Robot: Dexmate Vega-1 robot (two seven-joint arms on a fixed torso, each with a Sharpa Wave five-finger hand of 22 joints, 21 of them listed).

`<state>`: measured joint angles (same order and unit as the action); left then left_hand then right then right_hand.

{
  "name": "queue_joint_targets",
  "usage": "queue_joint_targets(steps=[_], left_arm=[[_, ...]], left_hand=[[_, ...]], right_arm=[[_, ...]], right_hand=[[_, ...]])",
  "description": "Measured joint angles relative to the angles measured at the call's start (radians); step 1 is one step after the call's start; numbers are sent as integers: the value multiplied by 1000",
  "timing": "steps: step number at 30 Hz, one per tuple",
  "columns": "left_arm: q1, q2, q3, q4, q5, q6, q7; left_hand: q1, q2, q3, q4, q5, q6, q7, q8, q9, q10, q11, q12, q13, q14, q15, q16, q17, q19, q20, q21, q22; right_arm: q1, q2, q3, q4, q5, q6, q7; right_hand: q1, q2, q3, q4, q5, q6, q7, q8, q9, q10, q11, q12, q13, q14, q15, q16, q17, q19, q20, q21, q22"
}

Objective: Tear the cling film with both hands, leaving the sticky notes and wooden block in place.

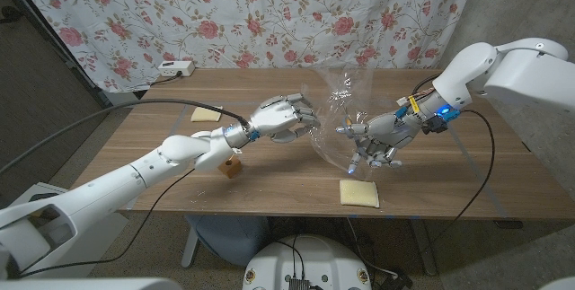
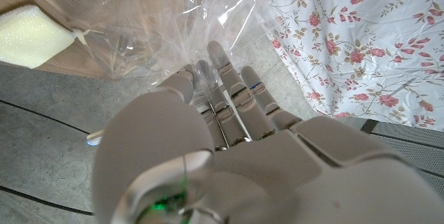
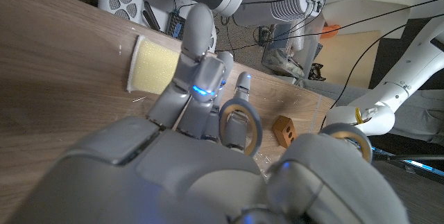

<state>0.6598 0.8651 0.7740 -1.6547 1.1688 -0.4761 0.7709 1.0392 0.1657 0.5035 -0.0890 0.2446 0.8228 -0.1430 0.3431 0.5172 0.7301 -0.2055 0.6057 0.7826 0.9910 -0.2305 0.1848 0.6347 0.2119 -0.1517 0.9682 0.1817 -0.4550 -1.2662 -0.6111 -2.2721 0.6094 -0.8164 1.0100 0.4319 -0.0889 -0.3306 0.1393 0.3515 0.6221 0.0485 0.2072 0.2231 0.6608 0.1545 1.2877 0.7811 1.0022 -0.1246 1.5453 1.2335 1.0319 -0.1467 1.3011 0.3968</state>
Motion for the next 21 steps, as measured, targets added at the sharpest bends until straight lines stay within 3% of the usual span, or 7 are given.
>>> queue_joint_targets(steps=[15, 21], left_arm=[[-21, -39, 8, 66, -65, 13, 23], [-36, -52, 14, 84, -81, 5, 24]], left_hand=[[-4, 4, 4, 4, 0, -12, 4, -5, 6, -3, -4, 0, 3, -5, -5, 5, -5, -3, 3, 0, 0], [-11, 11, 7, 26, 12, -43, 5, -4, 33, -37, 0, 0, 20, -30, -1, 4, -17, -20, -13, -6, -2]], right_arm=[[-4, -1, 6, -14, 18, -6, -13], [-9, -11, 14, -26, 25, -7, -19]], right_hand=[[9, 9, 0, 0, 0, -8, -2, 0, 0, 0, 0, 0, -1, 0, 0, 0, 0, 0, 0, 0, 0], [13, 13, 0, 0, 0, -8, -2, 0, 0, 0, 0, 0, -1, 1, -1, 0, 0, 0, 0, 0, 5]])
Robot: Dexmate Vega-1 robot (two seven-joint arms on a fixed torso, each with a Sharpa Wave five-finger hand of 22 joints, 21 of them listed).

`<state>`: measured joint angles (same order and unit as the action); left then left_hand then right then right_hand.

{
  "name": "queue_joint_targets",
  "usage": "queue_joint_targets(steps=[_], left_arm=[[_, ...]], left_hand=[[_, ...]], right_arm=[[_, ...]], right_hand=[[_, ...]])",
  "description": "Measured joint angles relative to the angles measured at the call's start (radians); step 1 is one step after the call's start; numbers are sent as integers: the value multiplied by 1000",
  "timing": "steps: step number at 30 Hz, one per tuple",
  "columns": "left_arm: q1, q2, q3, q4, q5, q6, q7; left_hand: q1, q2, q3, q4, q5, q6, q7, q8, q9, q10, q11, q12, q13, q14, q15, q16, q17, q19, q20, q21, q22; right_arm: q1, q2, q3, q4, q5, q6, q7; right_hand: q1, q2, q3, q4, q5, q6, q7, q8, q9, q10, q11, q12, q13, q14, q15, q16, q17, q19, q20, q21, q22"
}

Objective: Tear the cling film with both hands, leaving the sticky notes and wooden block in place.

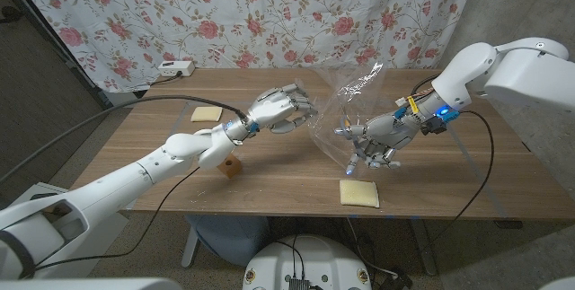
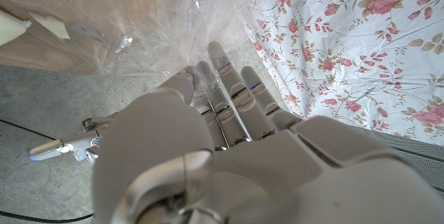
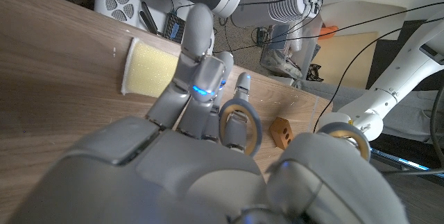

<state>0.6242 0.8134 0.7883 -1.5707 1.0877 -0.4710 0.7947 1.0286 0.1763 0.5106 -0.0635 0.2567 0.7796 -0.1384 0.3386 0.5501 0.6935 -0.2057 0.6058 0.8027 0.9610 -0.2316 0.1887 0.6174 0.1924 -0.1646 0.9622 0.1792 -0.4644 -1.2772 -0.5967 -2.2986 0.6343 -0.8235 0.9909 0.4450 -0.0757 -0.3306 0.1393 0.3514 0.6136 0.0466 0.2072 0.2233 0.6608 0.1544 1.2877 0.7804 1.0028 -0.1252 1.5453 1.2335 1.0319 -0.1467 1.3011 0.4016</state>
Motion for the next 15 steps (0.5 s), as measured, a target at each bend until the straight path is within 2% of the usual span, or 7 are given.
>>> queue_joint_targets(steps=[6, 15], left_arm=[[-18, -20, 9, 23, -18, -12, 2], [-19, -46, 9, 41, -84, -15, -14]], left_hand=[[-7, 6, 23, 38, 13, -71, -6, 17, 72, -53, 0, -7, 40, -64, 2, -11, -69, -4, -4, -2, -3], [-6, 6, 30, 48, 13, -89, -6, 40, 111, -60, 0, -7, 47, -102, 1, -15, -114, -5, -5, -3, -3]], right_arm=[[-9, -15, 14, -14, 8, 4, -6], [-32, -36, 37, -23, 20, 24, -13]], right_hand=[[4, 4, 0, 0, 0, 0, 0, 0, 0, 0, 0, 0, 0, 0, 0, 0, 0, 0, 0, 0, 0], [5, 5, 0, 0, 0, 0, 0, 0, 0, 0, 0, 4, -3, 0, 0, 0, 0, 4, 4, 0, 0]])
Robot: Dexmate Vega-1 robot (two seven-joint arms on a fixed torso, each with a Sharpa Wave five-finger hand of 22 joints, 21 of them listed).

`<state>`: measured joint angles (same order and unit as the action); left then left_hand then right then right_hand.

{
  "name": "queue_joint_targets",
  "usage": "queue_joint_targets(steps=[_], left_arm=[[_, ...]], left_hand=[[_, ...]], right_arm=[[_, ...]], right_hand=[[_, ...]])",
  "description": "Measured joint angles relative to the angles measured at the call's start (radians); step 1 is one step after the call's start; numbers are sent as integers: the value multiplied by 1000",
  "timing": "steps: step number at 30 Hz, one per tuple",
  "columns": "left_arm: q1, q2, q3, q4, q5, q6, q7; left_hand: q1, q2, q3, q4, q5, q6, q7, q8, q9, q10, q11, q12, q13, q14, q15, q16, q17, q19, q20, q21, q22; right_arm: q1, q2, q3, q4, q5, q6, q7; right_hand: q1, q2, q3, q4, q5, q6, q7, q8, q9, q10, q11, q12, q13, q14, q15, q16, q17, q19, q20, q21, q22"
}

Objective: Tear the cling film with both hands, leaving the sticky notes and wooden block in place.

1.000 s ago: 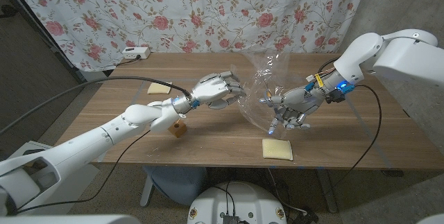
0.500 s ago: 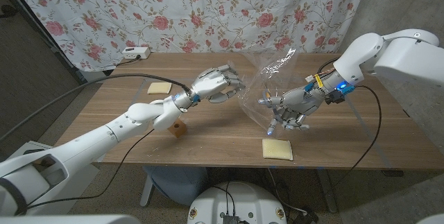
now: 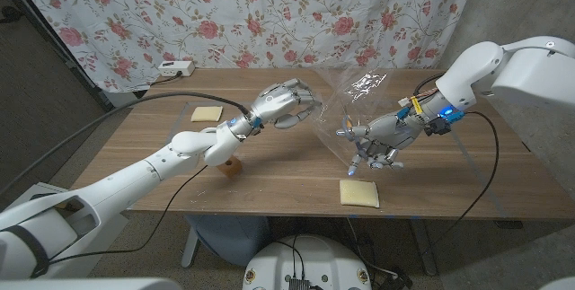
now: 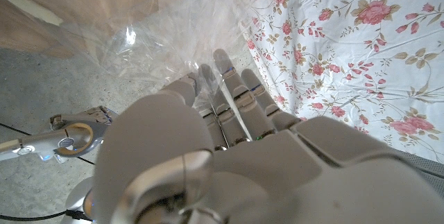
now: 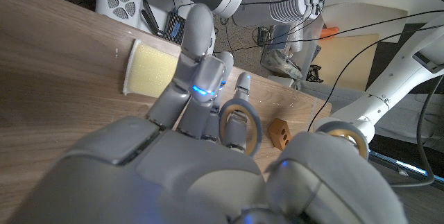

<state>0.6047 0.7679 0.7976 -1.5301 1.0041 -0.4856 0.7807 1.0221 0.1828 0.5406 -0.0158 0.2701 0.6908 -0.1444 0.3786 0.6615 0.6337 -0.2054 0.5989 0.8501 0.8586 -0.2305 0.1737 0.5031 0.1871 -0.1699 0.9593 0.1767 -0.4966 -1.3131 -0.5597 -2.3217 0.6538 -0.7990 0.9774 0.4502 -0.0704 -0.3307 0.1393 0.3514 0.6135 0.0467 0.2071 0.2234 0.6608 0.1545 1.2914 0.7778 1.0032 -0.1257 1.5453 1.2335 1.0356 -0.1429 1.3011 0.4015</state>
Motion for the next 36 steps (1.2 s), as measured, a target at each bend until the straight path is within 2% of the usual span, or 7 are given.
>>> queue_joint_targets(steps=[2, 4, 10, 17, 30, 35, 36], left_arm=[[0, 0, 0, 0, -11, 0, -3], [5, -22, -7, 14, -31, 1, -10], [17, -53, -18, 36, -103, 3, -31], [30, -99, -29, 72, -174, 5, -46], [26, -174, -24, 138, -233, 20, -55], [11, -213, -6, 180, -233, 20, -55], [9, -215, -5, 183, -233, 20, -55]], left_hand=[[0, 0, 1, 1, 4, -8, 0, 13, 18, 0, 0, 0, -2, -19, 6, 0, -22, -4, 4, -6, -3], [0, 0, 1, 1, 4, -14, 3, 24, 33, 0, 0, 0, -3, -44, 10, -4, -44, -5, 5, -6, -5], [0, 0, 11, -9, 4, -16, 13, 29, 45, -5, 5, 4, 0, -96, 16, -4, -87, -1, 9, -14, -9], [0, 0, 12, -16, 4, -16, 23, 32, 49, -2, 9, 8, -3, -116, 16, -4, -114, 2, 13, -23, -10], [0, 0, 10, -22, -3, -5, 28, 39, 43, 4, 15, 26, -8, -116, 16, 8, -141, 12, 22, -28, -9], [12, 1, 8, -29, -12, 9, 30, 43, 38, 8, 11, 44, 0, -99, 7, 24, -151, 27, 38, -28, -9], [12, 1, 8, -29, -12, 13, 26, 43, 38, 8, 11, 46, 2, -86, 6, 28, -150, 26, 48, -28, -8]], right_arm=[[-6, -5, 7, -2, 0, 0, 0], [-15, -12, 16, -5, 9, 21, -6], [-42, -33, 42, -11, 26, 44, -18], [-70, -51, 67, -15, 46, 71, -30], [-103, -61, 91, -17, 63, 110, -30], [-103, -61, 91, -17, 72, 132, -29], [-103, -61, 91, -17, 73, 134, -29]], right_hand=[[0, 0, 0, 0, 0, 0, 0, 0, 0, 0, 0, 0, 2, 1, -1, 0, 0, 0, 0, 0, 0], [4, 4, 0, 0, 0, 0, 0, 0, 0, 0, 0, 0, 3, 1, -1, 0, 0, 0, 0, 0, 0], [5, 5, 0, 0, 0, -3, 3, 0, 0, 0, 0, 0, 2, 2, -2, 0, 0, 0, 0, 0, 0], [11, 11, 0, 0, 0, -3, 3, 0, 0, 0, 0, 0, 2, 2, -2, 0, 0, 0, 0, 0, 0], [10, 11, 0, 0, 0, -3, 3, 4, 0, 0, 0, 0, 1, 3, -3, 0, 0, 0, 0, 0, 0], [10, 11, 0, 0, -4, -3, 3, 4, 0, 0, 0, 0, 0, 3, -3, 0, 0, 0, 0, 0, 0], [10, 11, 0, 0, -4, -3, 3, 4, 0, 0, 0, 0, 0, 4, -3, 0, 0, 0, 0, 0, 0]])
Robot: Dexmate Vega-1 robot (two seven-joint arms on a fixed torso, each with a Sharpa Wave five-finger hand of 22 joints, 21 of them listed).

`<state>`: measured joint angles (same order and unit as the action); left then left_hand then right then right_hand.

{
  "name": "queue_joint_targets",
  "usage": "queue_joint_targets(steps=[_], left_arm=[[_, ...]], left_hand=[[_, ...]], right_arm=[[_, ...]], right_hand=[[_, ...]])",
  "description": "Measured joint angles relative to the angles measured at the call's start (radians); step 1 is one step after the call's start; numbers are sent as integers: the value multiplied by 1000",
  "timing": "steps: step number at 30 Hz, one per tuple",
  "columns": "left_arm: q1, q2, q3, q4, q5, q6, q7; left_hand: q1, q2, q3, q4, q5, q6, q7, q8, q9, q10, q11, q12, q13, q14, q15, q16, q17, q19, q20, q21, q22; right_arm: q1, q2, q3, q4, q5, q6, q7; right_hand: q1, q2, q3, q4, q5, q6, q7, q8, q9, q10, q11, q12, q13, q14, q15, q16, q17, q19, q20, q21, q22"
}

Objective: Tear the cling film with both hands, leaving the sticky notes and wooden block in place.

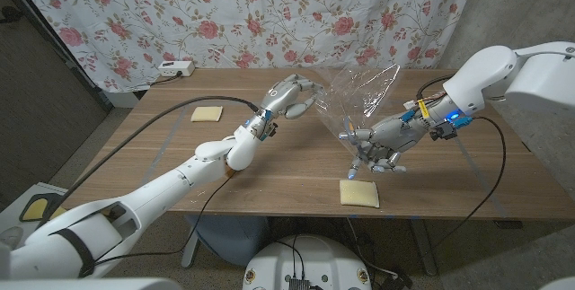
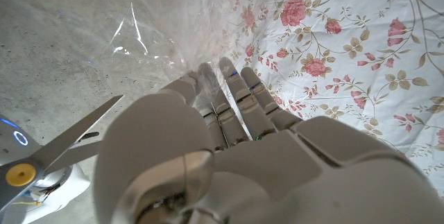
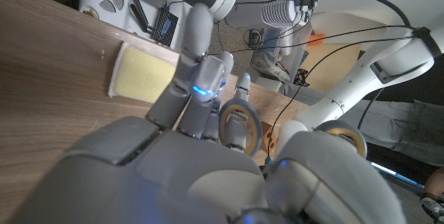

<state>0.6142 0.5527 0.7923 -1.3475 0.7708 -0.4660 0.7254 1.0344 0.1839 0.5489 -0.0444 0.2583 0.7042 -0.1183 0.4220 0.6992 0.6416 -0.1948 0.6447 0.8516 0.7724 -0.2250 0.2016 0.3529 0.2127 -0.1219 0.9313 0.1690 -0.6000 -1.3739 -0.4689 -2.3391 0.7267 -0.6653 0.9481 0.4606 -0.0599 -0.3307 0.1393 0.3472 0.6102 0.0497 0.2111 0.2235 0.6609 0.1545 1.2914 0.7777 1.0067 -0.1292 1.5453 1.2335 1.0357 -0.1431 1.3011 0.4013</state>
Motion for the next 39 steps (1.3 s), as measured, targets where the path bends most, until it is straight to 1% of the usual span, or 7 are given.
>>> queue_joint_targets(steps=[3, 9, 11, 13, 27, 33, 39], left_arm=[[-10, -19, 12, 23, -21, 19, 1], [-32, -71, 41, 84, -35, 38, 19], [-39, -88, 50, 103, -39, 41, 24], [-45, -106, 58, 122, -39, 41, 24], [-66, -259, 91, 269, -161, 45, 98], [-47, -292, 86, 275, -258, 19, 102], [-12, -294, 63, 218, -312, 7, 84]], left_hand=[[6, 6, 0, -8, -6, 5, 2, 0, -5, 0, 0, 14, 9, 13, -2, 11, 6, 4, 31, 0, 1], [20, 10, -6, -14, -15, 5, 2, 0, -14, -8, 8, 44, 41, 45, -2, 35, 33, 7, 67, 0, 6], [24, 13, -4, -21, -22, 5, 3, 0, -14, -8, 8, 51, 46, 55, -2, 39, 41, 11, 71, 0, 6], [31, 14, -6, -22, -28, 3, 5, -5, -17, -11, 11, 60, 53, 65, 0, 49, 53, 9, 83, 0, 6], [45, 16, -6, -22, -51, -28, 24, -5, 16, -10, 20, 93, 72, 84, 5, 73, 108, 0, 106, 5, 10], [50, 21, -6, -22, -55, -33, 29, 4, 26, -10, 20, 98, 72, 84, 5, 73, 120, 3, 110, 5, 10], [54, 17, -5, -22, -59, -29, 33, 8, 31, -10, 20, 101, 64, 84, 5, 81, 131, 7, 113, 14, 10]], right_arm=[[-31, -11, 27, -4, 13, 17, -3], [-49, -18, 42, -5, 31, 47, -9], [-49, -18, 42, -5, 34, 55, -9], [-49, -18, 42, -5, 34, 61, -9], [-58, 28, 19, 46, 10, 93, 26], [-40, 64, -13, 87, -7, 101, 43], [-30, 82, -29, 112, -15, 108, 52]], right_hand=[[0, 0, 0, 0, 0, 0, 0, 0, 0, 0, 0, 0, -5, 1, -1, 0, 0, 0, 0, 0, 0], [5, 5, 0, 0, 0, 0, 0, 0, 2, 0, 0, 0, -2, 1, -1, 0, 0, 0, 0, 0, 0], [5, 5, 0, 0, 0, 0, 0, 0, 2, 0, 0, 0, -5, 1, -1, 0, 0, 22, -21, 0, 0], [5, 5, 0, 0, 0, 0, 0, 0, 2, 0, 0, 0, -4, 1, -1, 0, 0, 22, -21, 0, 0], [9, 9, 0, 0, -4, 0, 0, 0, 2, 0, 0, 0, -3, 2, -2, 0, 0, 22, -21, 0, 0], [9, 9, 0, 0, -4, 0, 0, 0, 2, 0, 0, 0, -4, 3, -3, 0, 0, 22, -21, 0, 0], [4, 14, 0, 0, -4, 0, 0, 0, 2, 0, 0, 0, -4, 3, -3, 0, 0, 22, -21, 0, 0]])
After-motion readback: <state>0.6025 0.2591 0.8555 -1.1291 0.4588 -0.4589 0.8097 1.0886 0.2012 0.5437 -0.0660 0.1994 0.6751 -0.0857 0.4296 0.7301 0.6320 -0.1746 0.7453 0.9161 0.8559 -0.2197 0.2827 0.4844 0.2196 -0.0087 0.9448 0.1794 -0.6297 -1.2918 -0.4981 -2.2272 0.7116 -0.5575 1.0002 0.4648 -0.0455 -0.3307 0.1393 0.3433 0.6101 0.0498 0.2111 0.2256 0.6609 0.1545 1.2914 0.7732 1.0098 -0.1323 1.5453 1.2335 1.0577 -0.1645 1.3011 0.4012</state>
